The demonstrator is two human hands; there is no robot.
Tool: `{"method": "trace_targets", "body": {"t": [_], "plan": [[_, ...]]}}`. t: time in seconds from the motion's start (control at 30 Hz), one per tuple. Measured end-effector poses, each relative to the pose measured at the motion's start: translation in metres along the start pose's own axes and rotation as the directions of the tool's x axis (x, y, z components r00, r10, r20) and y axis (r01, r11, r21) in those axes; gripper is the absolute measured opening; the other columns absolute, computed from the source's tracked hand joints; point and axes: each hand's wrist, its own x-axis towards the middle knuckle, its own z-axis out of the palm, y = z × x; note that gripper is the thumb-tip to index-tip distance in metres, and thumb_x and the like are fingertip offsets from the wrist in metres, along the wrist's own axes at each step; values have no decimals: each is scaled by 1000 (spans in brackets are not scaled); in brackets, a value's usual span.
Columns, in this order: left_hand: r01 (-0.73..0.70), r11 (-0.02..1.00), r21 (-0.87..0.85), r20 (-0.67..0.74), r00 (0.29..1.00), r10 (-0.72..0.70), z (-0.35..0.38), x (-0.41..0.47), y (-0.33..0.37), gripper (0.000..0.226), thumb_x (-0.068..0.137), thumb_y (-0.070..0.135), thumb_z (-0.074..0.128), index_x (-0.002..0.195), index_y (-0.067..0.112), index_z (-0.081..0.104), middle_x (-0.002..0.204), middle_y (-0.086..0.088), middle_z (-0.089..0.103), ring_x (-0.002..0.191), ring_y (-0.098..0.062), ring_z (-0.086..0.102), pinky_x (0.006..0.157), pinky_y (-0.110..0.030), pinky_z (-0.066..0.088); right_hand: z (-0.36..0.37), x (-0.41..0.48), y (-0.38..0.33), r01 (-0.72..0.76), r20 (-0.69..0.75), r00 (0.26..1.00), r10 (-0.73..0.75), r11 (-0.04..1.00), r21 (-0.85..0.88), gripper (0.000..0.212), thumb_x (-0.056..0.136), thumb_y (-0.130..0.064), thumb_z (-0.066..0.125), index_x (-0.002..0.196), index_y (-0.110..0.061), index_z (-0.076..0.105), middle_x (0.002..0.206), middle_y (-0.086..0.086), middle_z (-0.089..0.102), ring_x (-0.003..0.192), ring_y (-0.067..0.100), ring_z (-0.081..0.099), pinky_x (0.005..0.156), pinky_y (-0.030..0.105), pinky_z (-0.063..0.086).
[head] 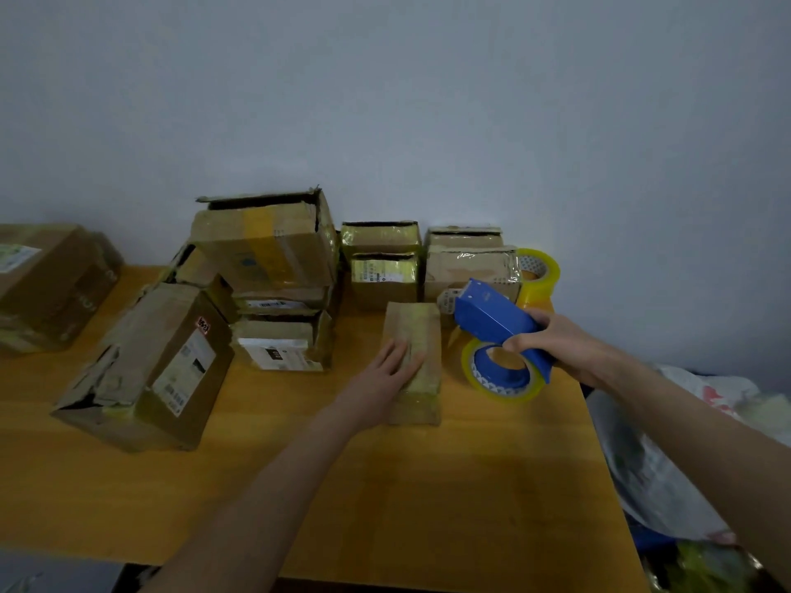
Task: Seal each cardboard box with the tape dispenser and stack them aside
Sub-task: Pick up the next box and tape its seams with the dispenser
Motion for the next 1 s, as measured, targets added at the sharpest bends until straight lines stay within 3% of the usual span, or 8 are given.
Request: {"method": "trace_targets", "body": {"t": [0.07,0.13,0.2,0.27,0.37,0.53,0.83,1.0], "plan": [[-13,997,-70,-43,999,10,-13,-2,0,87,89,18,61,152,33,2,158,4,-17,146,-19,-11,118,-44,15,1,-5,-9,20,1,1000,-20,1000,2,40,76,-6,76,111,-15,61,111,13,67,101,28,66,94,42,53],[65,920,-387,-235,958,-167,-28,-3,5,74,89,26,62,150,30,20,160,2,8,144,-18,18,112,-40,30,1,-13,-18,56,16,998,-56,998,-13,42,75,-5,77,112,-16,61,111,11,67,101,27,67,93,42,53],[102,510,-854,-167,875,-454,-43,-4,15,58,91,37,58,143,21,38,145,-4,43,123,-17,49,92,-31,49,0,-20,-28,100,46,994,-98,994,-53,46,72,-7,81,113,-18,62,109,8,68,98,23,68,87,37,56],[147,-56,-988,157,900,-408,-53,-6,25,58,90,50,55,132,10,49,123,-9,61,104,-20,62,79,-31,54,0,-27,-36,135,85,988,-127,985,-107,55,66,-15,85,116,-21,61,109,3,68,95,18,69,80,32,56],[251,-346,-904,329,925,-189,-56,-10,35,60,88,56,53,119,5,58,105,-10,71,96,-23,68,71,-31,56,5,-36,-44,179,125,979,-160,970,-164,58,63,-19,83,116,-27,60,111,0,67,95,14,68,79,28,55],[215,-438,-873,343,909,-237,-55,-19,35,27,81,26,72,99,7,65,69,1,68,63,-10,63,57,-23,52,16,-45,-46,226,198,965,-171,927,-298,61,59,-29,80,115,-35,57,111,-3,63,95,12,67,83,31,56],[157,-6,-988,140,862,-488,-43,-32,35,17,91,23,61,97,7,63,79,-1,62,73,-11,57,64,-23,47,37,-45,-36,354,247,935,-253,643,-679,70,68,-41,84,125,-32,46,113,-12,57,101,11,58,87,36,54],[146,49,-988,101,857,-505,-38,-42,29,14,92,23,61,92,9,63,89,-5,64,82,-15,58,63,-23,45,43,-43,-29,376,249,925,-286,606,-701,68,69,-46,79,126,-38,45,110,-11,61,97,10,59,83,37,55]]}}
